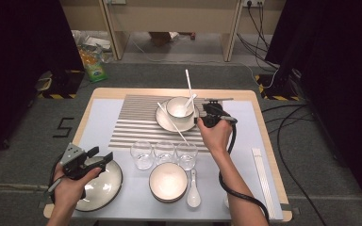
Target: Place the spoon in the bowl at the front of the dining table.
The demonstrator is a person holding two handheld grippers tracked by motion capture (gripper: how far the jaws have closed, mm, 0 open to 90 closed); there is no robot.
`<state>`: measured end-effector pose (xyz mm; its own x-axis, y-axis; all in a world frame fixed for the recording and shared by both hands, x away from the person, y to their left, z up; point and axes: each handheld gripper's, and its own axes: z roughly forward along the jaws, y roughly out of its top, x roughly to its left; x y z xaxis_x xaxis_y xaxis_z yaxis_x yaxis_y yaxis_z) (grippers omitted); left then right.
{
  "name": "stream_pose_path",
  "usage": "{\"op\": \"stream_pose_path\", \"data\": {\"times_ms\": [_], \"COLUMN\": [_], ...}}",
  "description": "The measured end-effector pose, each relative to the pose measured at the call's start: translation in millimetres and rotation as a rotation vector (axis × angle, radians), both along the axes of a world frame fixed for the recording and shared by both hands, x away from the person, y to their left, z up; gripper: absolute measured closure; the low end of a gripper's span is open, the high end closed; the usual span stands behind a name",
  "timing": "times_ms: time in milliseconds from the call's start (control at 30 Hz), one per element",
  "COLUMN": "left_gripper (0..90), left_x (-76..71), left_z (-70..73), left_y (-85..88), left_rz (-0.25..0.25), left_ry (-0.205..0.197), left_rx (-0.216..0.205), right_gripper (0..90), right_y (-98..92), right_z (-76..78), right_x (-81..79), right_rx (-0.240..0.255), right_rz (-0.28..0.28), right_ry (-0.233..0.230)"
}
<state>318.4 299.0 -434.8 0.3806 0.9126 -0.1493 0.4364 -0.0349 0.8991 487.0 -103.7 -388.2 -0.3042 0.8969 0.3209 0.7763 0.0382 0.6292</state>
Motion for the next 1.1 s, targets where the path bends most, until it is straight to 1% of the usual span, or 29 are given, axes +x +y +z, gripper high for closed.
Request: {"op": "stream_pose_path", "data": {"times_ms": [133, 233, 467, 567, 733, 833, 900, 933, 1033, 1100], "left_gripper": [34.7, 34.7, 34.7, 34.7, 34.7, 34.7, 34.7, 34.7, 34.7, 34.7], "left_x": [0.3, 0.1, 0.6, 0.4, 0.4, 0.2, 0.1, 0.2, 0.1, 0.2], "left_z": [0.6, -0.2, 0.3, -0.5, 0.5, 0.1, 0.2, 0.4, 0.3, 0.1], "left_y": [0.0, 0.3, 0.0, 0.6, -0.2, 0.5, 0.4, 0.2, 0.1, 1.0], "left_rz": [0.0, 0.001, -0.001, 0.001, -0.003, 0.003, 0.002, 0.001, 0.0, -0.001], "left_ry": [-0.006, 0.001, -0.002, 0.004, -0.006, -0.001, -0.001, -0.002, -0.002, 0.003], "left_rx": [-0.001, 0.004, -0.001, 0.005, -0.004, -0.001, -0.002, -0.002, -0.002, 0.007], "right_gripper": [87.4, 87.4, 87.4, 87.4, 87.4, 87.4, 87.4, 87.4, 87.4, 87.4], "right_y": [1.0, 1.4, 2.7, 3.2, 5.0, 5.9, 6.4, 6.7, 7.2, 7.2], "right_z": [0.0, 0.3, -0.6, -1.1, -1.3, -1.1, -1.3, -1.0, -1.4, -1.3], "right_x": [0.0, -0.1, 0.4, 0.6, 0.8, 0.5, 0.4, 0.0, 0.3, 0.3], "right_rx": [-0.002, -0.004, -0.005, -0.002, -0.001, -0.009, -0.001, 0.0, -0.001, 0.0], "right_rz": [0.001, 0.004, 0.01, 0.013, 0.016, 0.014, 0.019, 0.017, 0.016, 0.016], "right_ry": [0.002, 0.006, 0.004, 0.008, 0.01, 0.007, 0.004, 0.011, 0.011, 0.01]}}
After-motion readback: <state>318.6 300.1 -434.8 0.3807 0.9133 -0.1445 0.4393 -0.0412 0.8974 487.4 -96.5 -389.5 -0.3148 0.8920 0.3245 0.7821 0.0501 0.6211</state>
